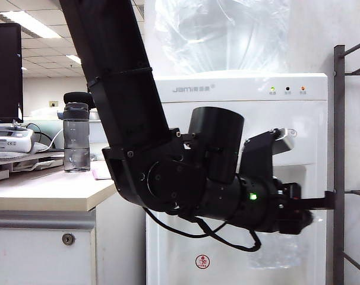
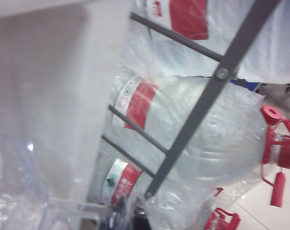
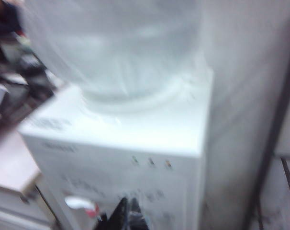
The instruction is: Pick up the plastic mug from the left desk, go to the cold water outlet of the water dispenser, press the vertical switch to get some water, then put the mug back on the desk.
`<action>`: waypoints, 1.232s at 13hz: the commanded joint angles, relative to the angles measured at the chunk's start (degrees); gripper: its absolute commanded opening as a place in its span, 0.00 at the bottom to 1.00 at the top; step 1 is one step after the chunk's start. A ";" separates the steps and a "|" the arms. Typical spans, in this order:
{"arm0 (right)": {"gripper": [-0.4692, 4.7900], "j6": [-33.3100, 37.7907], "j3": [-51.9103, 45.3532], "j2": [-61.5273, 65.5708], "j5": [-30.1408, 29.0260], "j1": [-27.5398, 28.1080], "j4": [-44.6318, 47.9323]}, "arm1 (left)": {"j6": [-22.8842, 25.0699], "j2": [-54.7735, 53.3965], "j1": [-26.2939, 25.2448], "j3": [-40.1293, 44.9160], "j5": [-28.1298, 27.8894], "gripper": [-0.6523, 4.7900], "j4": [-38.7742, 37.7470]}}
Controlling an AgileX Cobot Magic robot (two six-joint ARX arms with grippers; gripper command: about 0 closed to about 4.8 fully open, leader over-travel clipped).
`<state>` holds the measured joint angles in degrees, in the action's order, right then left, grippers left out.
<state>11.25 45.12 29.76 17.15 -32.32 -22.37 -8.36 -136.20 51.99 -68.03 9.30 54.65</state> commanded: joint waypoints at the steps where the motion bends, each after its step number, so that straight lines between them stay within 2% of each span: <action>1: 0.08 1.86 0.07 16.04 -41.53 28.24 -1.62 | 0.68 0.44 0.48 -0.42 2.32 0.11 2.69; 2: 0.08 1.77 0.07 23.71 -49.24 34.42 -0.70 | 1.09 0.44 0.50 -0.42 2.16 0.11 2.89; 3: 0.08 0.87 0.04 25.94 -53.16 34.42 -0.28 | 1.07 0.44 0.48 -0.42 1.97 0.11 2.86; 4: 0.08 -2.49 -0.50 35.91 -63.47 34.40 1.46 | 1.07 0.44 0.46 -0.42 1.90 0.11 2.86; 5: 0.08 -2.49 -3.89 41.42 -65.96 34.40 7.89 | 1.07 0.44 0.46 -0.42 1.90 0.11 2.86; 8: 0.08 -2.21 -4.39 49.96 -70.20 34.36 15.76 | 1.05 0.44 0.46 -0.42 1.90 0.11 2.89; 13: 0.08 -1.05 -4.44 55.84 -70.44 34.27 18.71 | 1.05 0.44 0.46 -0.42 1.90 0.11 2.89; 16: 0.08 1.53 -4.46 58.86 -70.73 33.68 23.50 | 1.03 0.44 0.44 -0.42 1.92 0.11 2.91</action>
<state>11.77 40.58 88.53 -52.73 1.76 -1.19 -8.14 -136.20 52.34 -68.07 11.14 54.68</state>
